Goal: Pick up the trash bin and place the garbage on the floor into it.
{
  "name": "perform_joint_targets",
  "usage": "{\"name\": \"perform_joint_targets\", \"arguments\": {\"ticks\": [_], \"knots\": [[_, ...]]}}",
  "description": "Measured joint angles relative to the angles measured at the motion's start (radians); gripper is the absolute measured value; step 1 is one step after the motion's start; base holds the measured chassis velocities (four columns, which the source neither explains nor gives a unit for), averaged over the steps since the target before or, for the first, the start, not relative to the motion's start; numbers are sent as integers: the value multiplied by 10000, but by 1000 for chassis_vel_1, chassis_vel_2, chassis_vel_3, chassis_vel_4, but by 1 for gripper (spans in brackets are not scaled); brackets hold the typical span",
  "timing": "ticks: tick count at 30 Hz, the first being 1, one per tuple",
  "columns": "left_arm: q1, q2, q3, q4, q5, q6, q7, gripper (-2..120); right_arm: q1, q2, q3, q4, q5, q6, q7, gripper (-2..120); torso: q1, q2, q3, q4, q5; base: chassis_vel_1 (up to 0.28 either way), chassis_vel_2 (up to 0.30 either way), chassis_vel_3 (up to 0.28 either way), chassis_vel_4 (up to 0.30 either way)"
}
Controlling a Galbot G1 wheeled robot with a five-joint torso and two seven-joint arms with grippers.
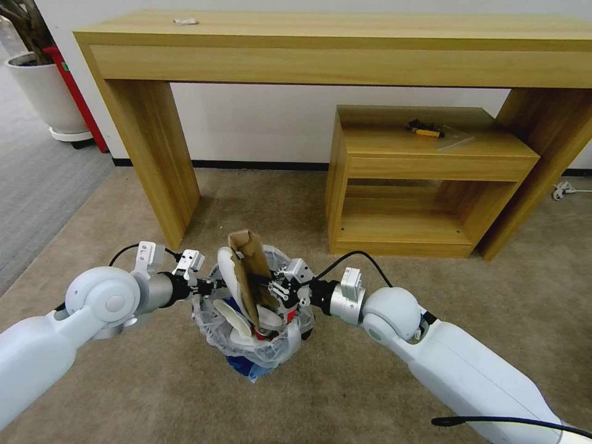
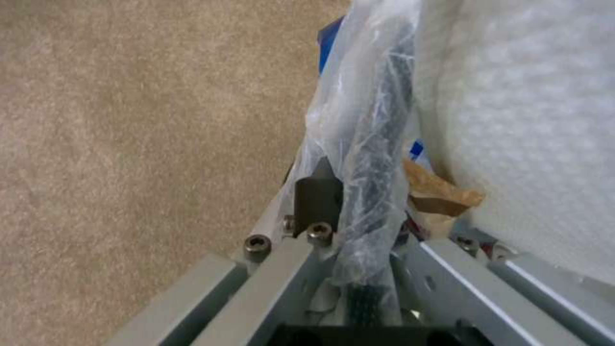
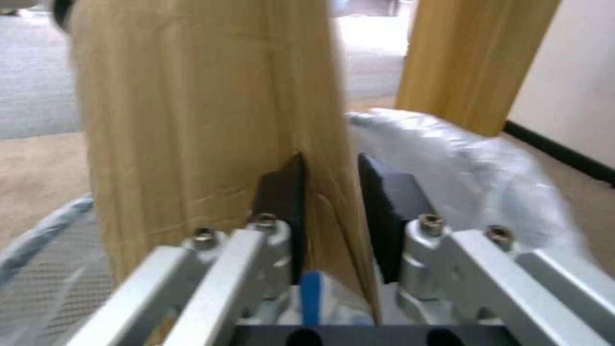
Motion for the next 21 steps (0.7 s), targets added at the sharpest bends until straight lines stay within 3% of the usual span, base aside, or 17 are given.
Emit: {"name": "perform_joint_targets", "arguments": {"ticks": [11,13,15,18,21], "knots": [[587,193,-571,-59,314,0,302,0,57,-111,488,315,251,-33,266,72,0,0,0,1,0,0,0,0,0],[592,198,-578,-59,315,0,303,0,30,-121,557,357,276,-34,285,73,0,0,0,1,0,0,0,0,0],[606,217,-602,-58,320,0,324,0,-170,-226,987,598,412,-36,364,86,0,0,0,2,1,0,0,0,0],[613,215,-604,-57,335,0,335,0,-367,-294,1288,721,461,-43,406,95,0,1,0,3,0,0,0,0,0],[687,105,-654,-48,392,0,342,0,-1296,-488,2339,976,627,-156,612,99,-1,1,-1,-2,1,0,0,0,0]]}}
